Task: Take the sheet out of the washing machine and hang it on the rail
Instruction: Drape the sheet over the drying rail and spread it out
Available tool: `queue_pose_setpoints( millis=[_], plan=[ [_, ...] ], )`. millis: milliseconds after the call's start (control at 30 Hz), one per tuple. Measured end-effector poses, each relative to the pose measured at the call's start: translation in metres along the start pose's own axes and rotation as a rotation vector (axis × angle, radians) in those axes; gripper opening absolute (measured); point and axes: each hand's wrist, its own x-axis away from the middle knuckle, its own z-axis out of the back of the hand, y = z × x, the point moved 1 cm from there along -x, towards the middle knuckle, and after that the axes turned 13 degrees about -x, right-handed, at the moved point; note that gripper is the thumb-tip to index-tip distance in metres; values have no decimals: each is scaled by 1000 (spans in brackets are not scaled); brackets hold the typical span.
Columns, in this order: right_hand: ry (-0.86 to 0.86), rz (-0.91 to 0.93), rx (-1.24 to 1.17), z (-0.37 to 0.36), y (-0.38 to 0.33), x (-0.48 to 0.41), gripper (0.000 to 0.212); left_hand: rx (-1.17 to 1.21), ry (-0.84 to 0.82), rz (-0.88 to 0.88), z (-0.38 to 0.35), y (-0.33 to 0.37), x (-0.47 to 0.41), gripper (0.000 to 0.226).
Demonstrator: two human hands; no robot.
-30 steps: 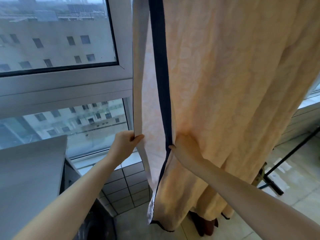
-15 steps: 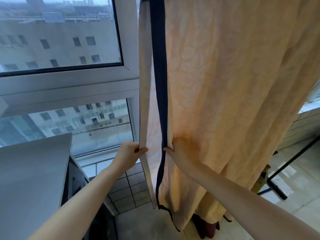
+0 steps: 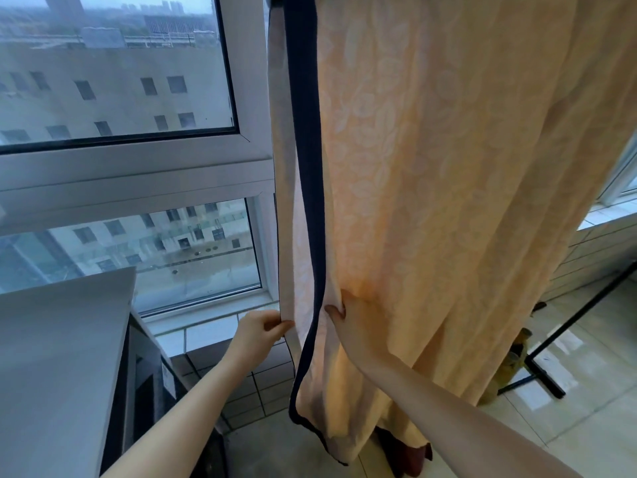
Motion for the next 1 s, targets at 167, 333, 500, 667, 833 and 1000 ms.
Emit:
queue_pose_setpoints(
  millis=[167, 333, 500, 667, 833, 1000],
  plan=[
    [-101, 46, 88, 2, -2, 12, 26, -92, -92, 64, 6, 0, -1, 7],
    [-100, 104, -53, 39, -29, 4, 26, 126, 21, -10, 52, 50, -5, 12],
    [41, 280, -129, 83, -61, -6, 25, 237, 326, -162, 112, 119, 6, 16],
    [157, 617, -5, 137, -96, -18, 17, 331, 589, -335, 155, 186, 26, 29],
    [268, 951, 19, 206, -138, -36, 15, 404, 765, -402, 183, 244, 42, 37],
    [387, 1078, 60, 263, -165, -76, 16, 252, 877, -318, 193, 279, 44, 24]
  ],
)
